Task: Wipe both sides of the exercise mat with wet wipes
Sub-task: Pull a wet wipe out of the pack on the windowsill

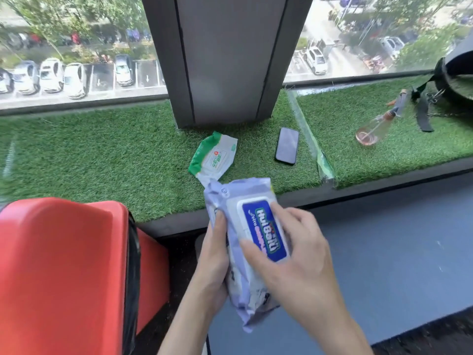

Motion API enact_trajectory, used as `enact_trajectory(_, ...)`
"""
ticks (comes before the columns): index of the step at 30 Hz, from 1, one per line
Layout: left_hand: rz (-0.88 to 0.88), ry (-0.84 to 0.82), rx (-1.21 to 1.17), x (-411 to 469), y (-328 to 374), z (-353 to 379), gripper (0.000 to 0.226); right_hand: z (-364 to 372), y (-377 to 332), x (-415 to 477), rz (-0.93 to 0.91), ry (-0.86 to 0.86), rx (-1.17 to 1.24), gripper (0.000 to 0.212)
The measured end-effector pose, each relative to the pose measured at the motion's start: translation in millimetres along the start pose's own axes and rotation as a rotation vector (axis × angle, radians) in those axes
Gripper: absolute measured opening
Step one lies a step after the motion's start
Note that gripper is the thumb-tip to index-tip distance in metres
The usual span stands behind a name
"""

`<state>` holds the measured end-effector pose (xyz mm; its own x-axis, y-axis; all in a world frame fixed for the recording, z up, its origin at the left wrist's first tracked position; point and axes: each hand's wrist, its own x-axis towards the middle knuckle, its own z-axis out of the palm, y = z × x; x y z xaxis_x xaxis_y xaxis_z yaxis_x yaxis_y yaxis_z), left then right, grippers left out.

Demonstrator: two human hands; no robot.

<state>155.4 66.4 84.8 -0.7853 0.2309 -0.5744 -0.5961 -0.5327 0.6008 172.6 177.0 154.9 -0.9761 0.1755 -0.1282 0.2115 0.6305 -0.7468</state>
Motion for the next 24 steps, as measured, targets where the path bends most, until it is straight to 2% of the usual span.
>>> enact_trajectory(3,0.050,-0.051,0.044,-10,16,19,0.094,-30,-18,-1,-0.047,0.015,0.109,0.038)
enact_trajectory(7,0.064,-0.116,0.082,-21,24,34,0.090,-56,-38,-10,-0.048,0.010,0.183,0.037)
enact_trajectory(10,0.039,-0.119,0.058,-36,30,41,0.091,-71,-46,-18,-0.001,0.010,0.249,0.006)
enact_trajectory(12,0.015,-0.092,0.046,-53,40,47,0.086,-87,-46,-21,0.019,0.015,0.351,0.028)
enact_trajectory(14,-0.005,-0.085,0.033,-72,52,54,0.081,-109,-56,-26,0.047,-0.035,0.464,0.037)
enact_trajectory(15,-0.016,-0.080,0.035,-83,59,59,0.081,-119,-65,-30,0.050,-0.066,0.523,0.032)
enact_trajectory(16,-0.025,-0.075,0.042,-94,68,67,0.081,-130,-75,-33,0.035,-0.079,0.545,0.015)
enact_trajectory(17,-0.024,-0.071,0.057,-106,77,76,0.082,-140,-87,-37,0.014,-0.057,0.537,0.010)
enact_trajectory(19,-0.002,-0.068,0.102,-132,96,95,0.081,-160,-105,-46,-0.108,0.137,0.298,0.037)
enact_trajectory(21,0.033,-0.074,0.141,-157,112,115,0.081,-180,-122,-54,-0.347,0.360,-0.115,0.052)
enact_trajectory(23,0.056,-0.070,0.161,-182,122,133,0.083,-194,-139,-70,-0.545,0.400,-0.326,0.045)
enact_trajectory(24,0.062,-0.068,0.171,-194,125,142,0.083,-200,-148,-79,-0.604,0.336,-0.325,0.038)
